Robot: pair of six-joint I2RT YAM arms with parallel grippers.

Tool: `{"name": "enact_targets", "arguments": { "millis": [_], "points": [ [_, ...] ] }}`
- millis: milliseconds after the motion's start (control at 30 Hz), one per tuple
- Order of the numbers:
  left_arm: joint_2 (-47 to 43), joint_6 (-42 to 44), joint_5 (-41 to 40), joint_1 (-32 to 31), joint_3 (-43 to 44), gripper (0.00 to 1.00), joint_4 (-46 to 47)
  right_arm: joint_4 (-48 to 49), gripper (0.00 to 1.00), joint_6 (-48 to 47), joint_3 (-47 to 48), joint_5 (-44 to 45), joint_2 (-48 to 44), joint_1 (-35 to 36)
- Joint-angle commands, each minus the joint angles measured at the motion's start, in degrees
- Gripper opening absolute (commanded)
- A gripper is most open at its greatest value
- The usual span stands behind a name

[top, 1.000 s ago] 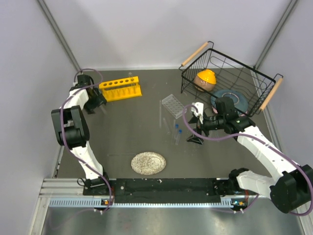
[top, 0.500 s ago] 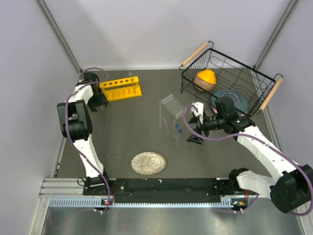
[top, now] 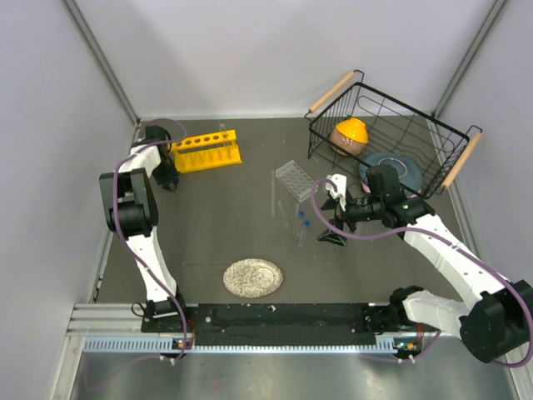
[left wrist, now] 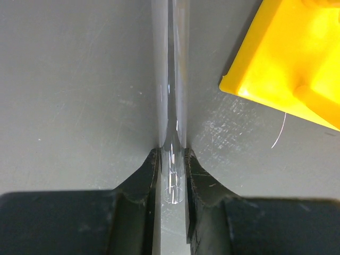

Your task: Organize the chemistry lab equipment

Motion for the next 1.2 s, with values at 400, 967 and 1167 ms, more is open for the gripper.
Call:
{"name": "enact_targets", "arguments": {
  "millis": [400, 967, 1167],
  "points": [
    [-25.30, -4.45, 1.70, 0.15, -23.29, 0.06, 7.95, 1.28, 0.99, -1.03, -0.37, -3.05, -2.51, -0.42],
    [-75.14, -9.20, 35.63, -8.36, -53.45, 0.04, 26.49, 3.13, 0.99, 5.38, -0.20, -11.75, -1.37, -0.33],
    [-81.40, -16.40, 33.10, -25.93, -57.23, 0.04, 42.40, 1.72, 0.99, 12.76, 4.46, -16.14, 0.73, 1.16]
  ]
}}
